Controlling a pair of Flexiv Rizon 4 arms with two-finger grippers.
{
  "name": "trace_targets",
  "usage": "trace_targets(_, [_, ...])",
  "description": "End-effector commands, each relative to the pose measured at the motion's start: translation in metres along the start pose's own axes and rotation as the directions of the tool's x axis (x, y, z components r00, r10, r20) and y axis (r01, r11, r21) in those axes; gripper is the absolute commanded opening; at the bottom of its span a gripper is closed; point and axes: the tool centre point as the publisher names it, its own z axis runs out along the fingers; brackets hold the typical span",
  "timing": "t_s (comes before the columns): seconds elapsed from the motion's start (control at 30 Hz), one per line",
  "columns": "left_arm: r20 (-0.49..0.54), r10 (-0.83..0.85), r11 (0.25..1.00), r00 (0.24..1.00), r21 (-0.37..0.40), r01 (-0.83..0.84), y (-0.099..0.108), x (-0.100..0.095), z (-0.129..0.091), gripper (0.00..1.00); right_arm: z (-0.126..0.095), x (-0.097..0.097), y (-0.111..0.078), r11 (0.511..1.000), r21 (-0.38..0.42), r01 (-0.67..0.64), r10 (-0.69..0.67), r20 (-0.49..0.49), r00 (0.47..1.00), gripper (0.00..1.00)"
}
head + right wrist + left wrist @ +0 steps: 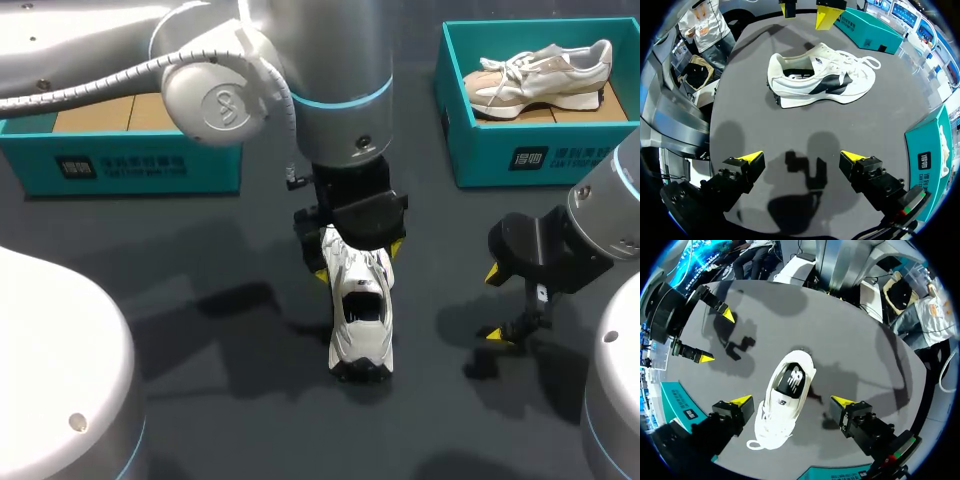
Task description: Take the shoe out of the shoebox, open the shoe tongue, remove and reinsert the insole, then place the shoe into the shoebox
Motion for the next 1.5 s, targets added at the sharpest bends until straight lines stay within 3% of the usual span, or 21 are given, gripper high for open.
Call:
trace_targets(0.03, [-0.023,-0.193,0.979,0.981,-0.064,0.191,-0.015,0.009,0.007,1.0,0.0,0.002,-0.001,1.0,0.001,0.0,0.0,0.004,1.0,1.0])
trace_targets(0.1, [0.0,-0.288,0.954,0.958,-0.089,0.287,-0.023,0.015,0.008,1.0,0.0,0.002,-0.001,1.0,0.001,0.0,0.0,0.004,1.0,1.0])
trace_targets(0.17, [0.017,-0.409,0.911,0.912,-0.059,0.409,-0.028,0.021,0.005,1.0,0.0,0.002,-0.001,1.0,0.001,0.0,0.0,0.004,1.0,1.0])
trace_targets(0.23, [0.058,-0.521,0.846,0.852,-0.099,0.524,-0.03,0.025,-0.003,1.0,0.0,0.002,-0.001,1.0,0.001,0.0,0.0,0.004,1.0,1.0])
trace_targets(0.5, [0.058,-0.521,0.846,0.852,-0.099,0.524,-0.03,0.025,-0.003,1.0,0.0,0.002,-0.001,1.0,0.001,0.0,0.0,0.004,1.0,1.0])
trace_targets(0.53, [0.051,-0.505,0.857,0.861,-0.082,0.508,-0.034,0.024,0.002,1.0,0.0,0.002,-0.001,1.0,0.001,0.0,0.0,0.004,1.0,1.0])
trace_targets(0.6, [0.071,-0.55,0.823,0.832,-0.121,0.555,-0.04,0.024,0.012,1.0,0.0,0.002,-0.001,1.0,0.001,0.0,0.0,0.004,1.0,1.0])
trace_targets(0.77, [0.096,-0.606,0.788,0.79,-0.066,0.613,-0.045,0.024,0.03,1.0,0.0,0.002,-0.001,1.0,0.001,0.0,0.0,0.004,1.0,1.0])
trace_targets(1.1, [0.123,-0.761,0.636,0.637,-0.056,0.77,-0.051,0.03,0.057,1.0,0.0,0.002,-0.001,1.0,0.001,0.0,0.0,0.004,1.0,1.0])
trace_targets(1.5, [0.088,-0.819,0.568,0.567,-0.014,0.823,-0.049,0.025,0.09,1.0,0.0,0.002,-0.001,1.0,0.001,0.0,0.0,0.004,1.0,1.0])
